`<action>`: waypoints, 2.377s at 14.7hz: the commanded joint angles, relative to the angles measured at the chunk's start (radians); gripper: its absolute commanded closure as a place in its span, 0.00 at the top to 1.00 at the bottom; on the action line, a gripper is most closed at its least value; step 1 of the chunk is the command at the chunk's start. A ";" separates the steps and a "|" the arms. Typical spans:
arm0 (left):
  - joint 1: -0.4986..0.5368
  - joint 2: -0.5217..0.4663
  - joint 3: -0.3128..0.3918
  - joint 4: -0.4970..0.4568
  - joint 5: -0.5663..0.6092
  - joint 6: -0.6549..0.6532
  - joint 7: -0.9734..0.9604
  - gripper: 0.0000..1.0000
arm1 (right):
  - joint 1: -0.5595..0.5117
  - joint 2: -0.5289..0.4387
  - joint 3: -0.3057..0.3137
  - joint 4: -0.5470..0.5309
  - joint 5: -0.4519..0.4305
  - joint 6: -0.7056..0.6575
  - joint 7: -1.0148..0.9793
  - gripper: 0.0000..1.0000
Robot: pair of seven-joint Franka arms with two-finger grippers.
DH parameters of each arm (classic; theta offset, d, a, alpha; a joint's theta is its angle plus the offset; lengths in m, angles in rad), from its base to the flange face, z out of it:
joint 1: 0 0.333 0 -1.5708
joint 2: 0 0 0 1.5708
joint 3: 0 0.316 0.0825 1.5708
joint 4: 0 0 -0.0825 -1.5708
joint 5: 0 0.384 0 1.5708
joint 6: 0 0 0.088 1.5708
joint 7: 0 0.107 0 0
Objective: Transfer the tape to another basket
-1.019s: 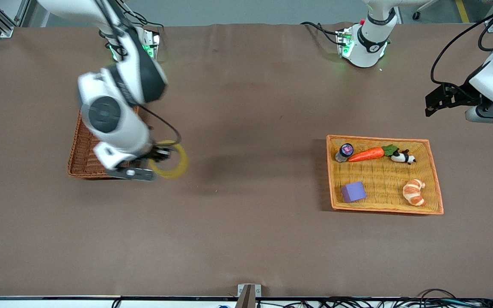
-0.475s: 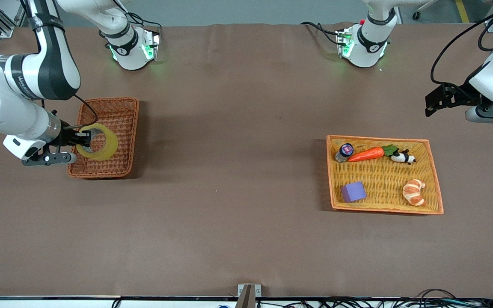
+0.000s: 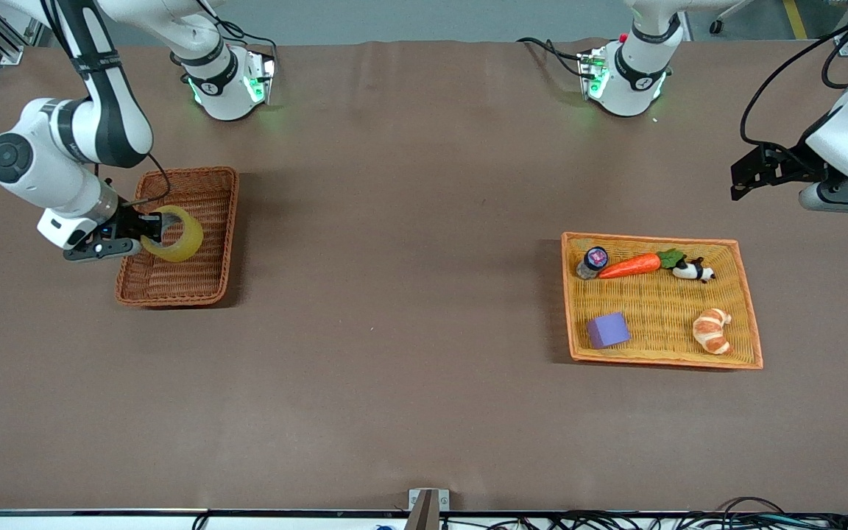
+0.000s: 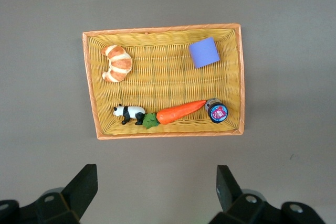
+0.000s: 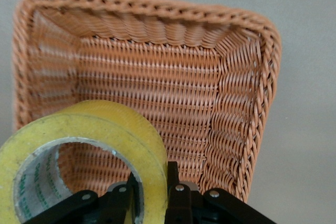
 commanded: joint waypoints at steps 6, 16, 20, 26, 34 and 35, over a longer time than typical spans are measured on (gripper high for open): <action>0.007 0.003 0.000 0.011 -0.017 -0.015 0.022 1.00 | 0.006 0.051 -0.020 -0.169 -0.004 0.301 -0.026 0.08; 0.006 0.003 0.000 0.010 -0.018 -0.015 0.022 1.00 | 0.004 -0.053 -0.011 0.103 -0.001 -0.181 0.053 1.00; 0.006 0.003 -0.002 0.011 -0.018 -0.013 0.022 1.00 | -0.073 -0.050 0.095 0.427 -0.001 -0.508 0.160 1.00; 0.006 0.005 0.000 0.011 -0.018 -0.013 0.022 1.00 | -0.285 -0.044 0.352 0.768 0.003 -0.720 0.325 1.00; 0.006 0.005 0.000 0.017 -0.012 -0.013 0.020 1.00 | -0.304 0.002 0.373 1.052 0.003 -0.994 0.333 1.00; 0.006 0.005 0.000 0.019 -0.007 -0.013 0.019 1.00 | -0.290 -0.001 0.353 1.039 0.003 -1.017 0.330 1.00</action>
